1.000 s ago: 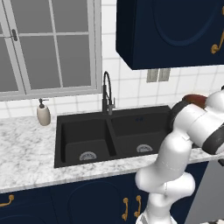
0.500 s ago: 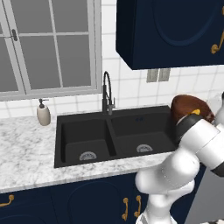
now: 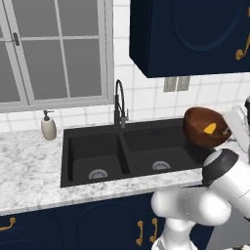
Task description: Pick the corn from the sink and place it in the bowl. Then pick the bowl and place it in the microwave. Then close the microwave door and press the start button.
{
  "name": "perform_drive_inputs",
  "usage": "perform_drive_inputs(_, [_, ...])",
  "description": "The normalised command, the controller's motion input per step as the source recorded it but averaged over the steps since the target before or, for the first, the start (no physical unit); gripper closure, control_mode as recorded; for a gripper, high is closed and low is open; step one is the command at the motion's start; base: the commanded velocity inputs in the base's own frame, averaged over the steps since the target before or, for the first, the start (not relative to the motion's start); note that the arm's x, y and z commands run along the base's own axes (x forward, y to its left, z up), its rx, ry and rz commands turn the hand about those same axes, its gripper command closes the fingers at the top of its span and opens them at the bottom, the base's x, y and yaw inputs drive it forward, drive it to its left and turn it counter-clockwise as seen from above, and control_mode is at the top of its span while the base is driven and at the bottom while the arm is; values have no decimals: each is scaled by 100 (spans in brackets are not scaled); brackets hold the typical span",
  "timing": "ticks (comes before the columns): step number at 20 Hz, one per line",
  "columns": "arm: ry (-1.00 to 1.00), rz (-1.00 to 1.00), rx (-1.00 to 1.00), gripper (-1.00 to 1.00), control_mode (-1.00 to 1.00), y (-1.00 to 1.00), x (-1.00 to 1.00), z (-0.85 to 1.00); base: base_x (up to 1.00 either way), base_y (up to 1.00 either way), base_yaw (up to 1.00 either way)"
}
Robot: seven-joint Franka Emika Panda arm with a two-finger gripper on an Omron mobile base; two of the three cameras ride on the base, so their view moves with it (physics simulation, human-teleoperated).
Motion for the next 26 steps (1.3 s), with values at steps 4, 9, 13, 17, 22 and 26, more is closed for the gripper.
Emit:
perform_drive_inputs(4, [0,1,0,100,-100,1,-4,0,0,0,0])
perform_drive_inputs(9, [-3,0,0,100,100,0,-6,0,-24,1,-13])
perform_drive_inputs(13, [0,0,0,100,100,0,0,0,-63,0,-59])
perform_drive_inputs(17, [0,0,0,100,100,0,0,0,-53,0,-73])
perform_drive_inputs(22, [0,0,0,100,100,0,0,0,-34,0,-79])
perform_drive_inputs(26, [0,0,0,100,100,0,0,0,-13,0,-79])
